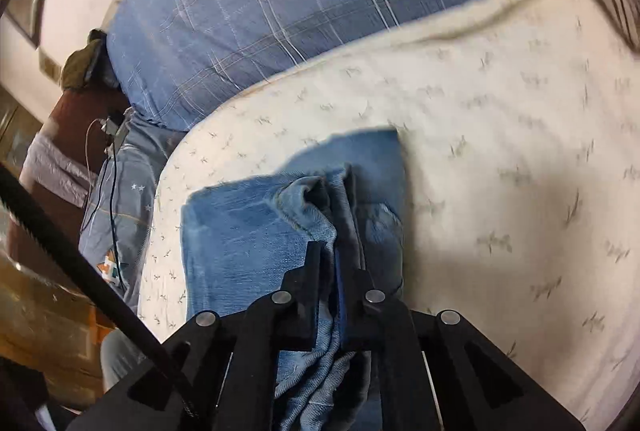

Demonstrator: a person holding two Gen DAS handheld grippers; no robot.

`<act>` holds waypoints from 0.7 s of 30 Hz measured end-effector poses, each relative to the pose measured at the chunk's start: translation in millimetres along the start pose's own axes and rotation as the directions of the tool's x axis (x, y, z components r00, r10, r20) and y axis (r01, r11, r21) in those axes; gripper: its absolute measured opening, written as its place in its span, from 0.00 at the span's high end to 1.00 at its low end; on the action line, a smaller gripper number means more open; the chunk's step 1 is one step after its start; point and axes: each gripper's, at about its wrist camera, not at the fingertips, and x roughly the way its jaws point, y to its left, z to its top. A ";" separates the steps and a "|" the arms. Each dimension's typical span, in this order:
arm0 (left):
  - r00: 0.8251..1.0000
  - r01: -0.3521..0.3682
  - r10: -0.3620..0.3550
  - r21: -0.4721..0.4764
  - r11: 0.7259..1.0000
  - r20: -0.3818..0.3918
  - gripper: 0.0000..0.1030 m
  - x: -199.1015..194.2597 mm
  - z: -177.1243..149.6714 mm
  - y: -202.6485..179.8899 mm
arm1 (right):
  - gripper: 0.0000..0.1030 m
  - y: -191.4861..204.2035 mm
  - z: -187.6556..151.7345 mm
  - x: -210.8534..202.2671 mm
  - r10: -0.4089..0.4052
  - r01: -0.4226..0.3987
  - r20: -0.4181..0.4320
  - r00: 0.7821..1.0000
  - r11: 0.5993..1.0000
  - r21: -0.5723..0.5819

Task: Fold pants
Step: 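Grasp the jeans leg hems with the left gripper while the right gripper grasps beside it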

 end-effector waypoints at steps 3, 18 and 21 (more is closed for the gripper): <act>1.000 0.012 -0.012 -0.011 1.000 -0.002 0.87 -2.6 -2.1 0.6 | 0.93 5.0 -4.5 -9.7 -0.004 0.004 0.021 1.000 1.000 -0.027; 0.968 0.251 -0.249 -0.304 0.919 0.046 0.47 -46.5 5.4 119.0 | 0.27 -3.7 -9.7 -41.1 0.016 -0.018 0.124 0.992 1.000 0.019; 0.973 0.221 -0.224 -0.448 0.866 0.046 0.39 -33.2 20.4 175.5 | 0.18 13.3 2.7 -42.1 0.071 -0.072 0.129 0.989 0.997 0.007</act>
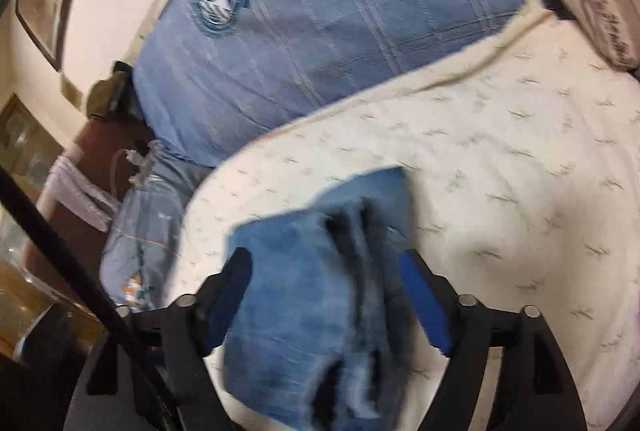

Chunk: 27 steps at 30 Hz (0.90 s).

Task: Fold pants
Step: 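Grasp the jeans leg hems with the left gripper while the right gripper grasps beside it, then fold the held hems up over the jeans toward the waist, then release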

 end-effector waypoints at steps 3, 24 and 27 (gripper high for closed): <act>0.998 0.004 -0.012 -0.120 0.993 -0.066 0.34 28.7 39.1 41.7 | 0.18 9.7 16.9 22.0 -0.059 0.059 -0.059 0.997 0.998 0.006; 0.991 0.122 -0.136 -0.323 0.938 -0.020 0.77 111.8 43.9 131.9 | 0.78 -4.5 21.5 70.3 -0.188 0.182 -0.095 0.978 0.981 -0.062; 0.995 0.054 -0.084 -0.380 0.923 -0.062 0.63 122.2 33.5 141.5 | 0.72 -11.0 15.9 86.2 -0.210 0.203 -0.153 0.966 0.977 -0.060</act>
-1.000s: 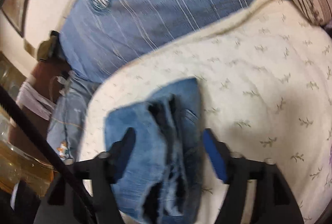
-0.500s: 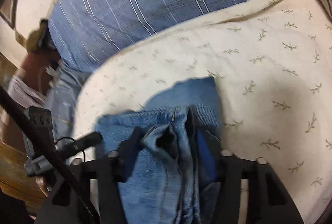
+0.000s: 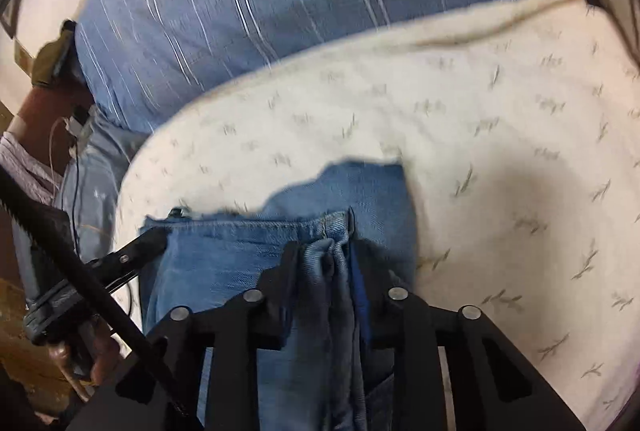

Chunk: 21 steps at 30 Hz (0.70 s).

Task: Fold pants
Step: 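Fold the held hems up over the jeans toward the waist, then release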

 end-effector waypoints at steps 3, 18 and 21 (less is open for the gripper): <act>1.000 0.013 -0.014 0.028 1.000 0.025 0.58 -18.6 0.0 -5.0 | 0.30 14.5 -2.8 -21.5 -0.003 0.006 0.039 0.999 0.997 -0.077; 0.983 0.029 -0.029 -0.004 1.000 -0.182 0.53 -4.7 2.0 -0.4 | 0.28 -36.7 -16.7 2.6 0.198 -0.165 -0.193 0.961 0.971 0.174; 0.983 0.073 -0.073 -0.004 0.997 -0.167 0.76 -5.9 1.6 -6.4 | 0.46 -33.7 -16.9 -0.6 0.216 -0.186 -0.190 0.958 0.969 0.164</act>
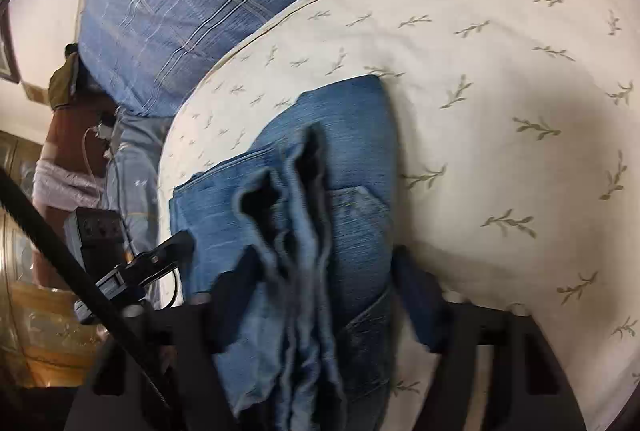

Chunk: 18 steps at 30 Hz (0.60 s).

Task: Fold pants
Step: 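Fold the held hems up over the jeans toward the waist, then release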

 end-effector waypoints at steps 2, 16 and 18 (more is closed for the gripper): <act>0.998 0.046 -0.047 0.025 0.999 0.034 0.86 -11.1 -0.3 -9.3 | 0.56 7.0 -0.5 -2.3 -0.013 0.014 0.017 1.000 0.999 -0.037; 0.996 -0.022 0.031 -0.117 0.993 0.079 0.60 -1.4 43.7 33.7 | 0.39 14.6 30.6 9.3 0.015 -0.016 0.151 0.988 1.000 0.005; 0.996 -0.002 0.013 -0.116 0.993 0.089 0.57 -11.3 43.1 30.2 | 0.28 21.2 24.8 -7.5 0.026 -0.024 0.179 0.983 1.000 -0.017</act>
